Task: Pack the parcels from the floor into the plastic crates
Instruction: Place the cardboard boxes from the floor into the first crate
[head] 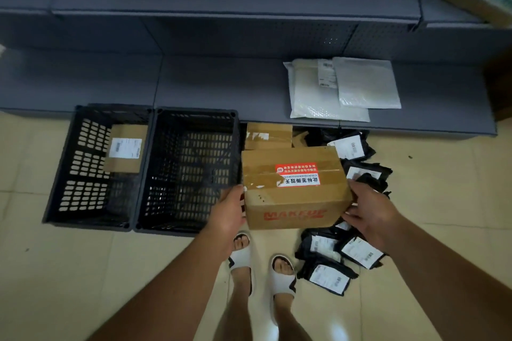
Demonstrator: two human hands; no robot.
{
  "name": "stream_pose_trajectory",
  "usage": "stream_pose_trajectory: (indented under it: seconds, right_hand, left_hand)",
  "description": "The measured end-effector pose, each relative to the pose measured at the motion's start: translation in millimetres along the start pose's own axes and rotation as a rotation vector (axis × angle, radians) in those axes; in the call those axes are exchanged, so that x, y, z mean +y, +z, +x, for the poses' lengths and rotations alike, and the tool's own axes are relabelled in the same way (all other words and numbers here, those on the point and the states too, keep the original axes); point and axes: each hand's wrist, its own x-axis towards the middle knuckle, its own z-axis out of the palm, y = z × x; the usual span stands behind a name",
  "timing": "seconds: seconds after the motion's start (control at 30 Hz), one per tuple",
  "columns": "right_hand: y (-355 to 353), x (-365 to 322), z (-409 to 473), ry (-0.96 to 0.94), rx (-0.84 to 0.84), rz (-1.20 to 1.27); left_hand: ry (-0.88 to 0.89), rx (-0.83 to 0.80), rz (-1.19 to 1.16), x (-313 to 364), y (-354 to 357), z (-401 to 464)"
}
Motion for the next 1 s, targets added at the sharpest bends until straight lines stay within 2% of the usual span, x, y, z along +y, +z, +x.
stream_pose_trajectory:
  seconds: [0.23, 0.43, 0.57, 1.0]
  right_hand:
    - [47, -1, -14, -0.051, -0.106, -0.137]
    - [117, 23, -25, -0.072, -0.184, -0.283]
    - [169, 44, -39, -0.089, -0.227, -0.357]
    - [354, 123, -178, -0.105, -0.403, -0.648]
  left_hand:
    - [0.006, 0.09, -0.174, -9, -52, -27]
    - [-0.02, 0.258, -0.314, -42, -128, -44]
    - [-0.051, 0.291, -0.422, -67, -183, -56]
    - [-0.029, 0.343, -0.699, -146, -375, -125]
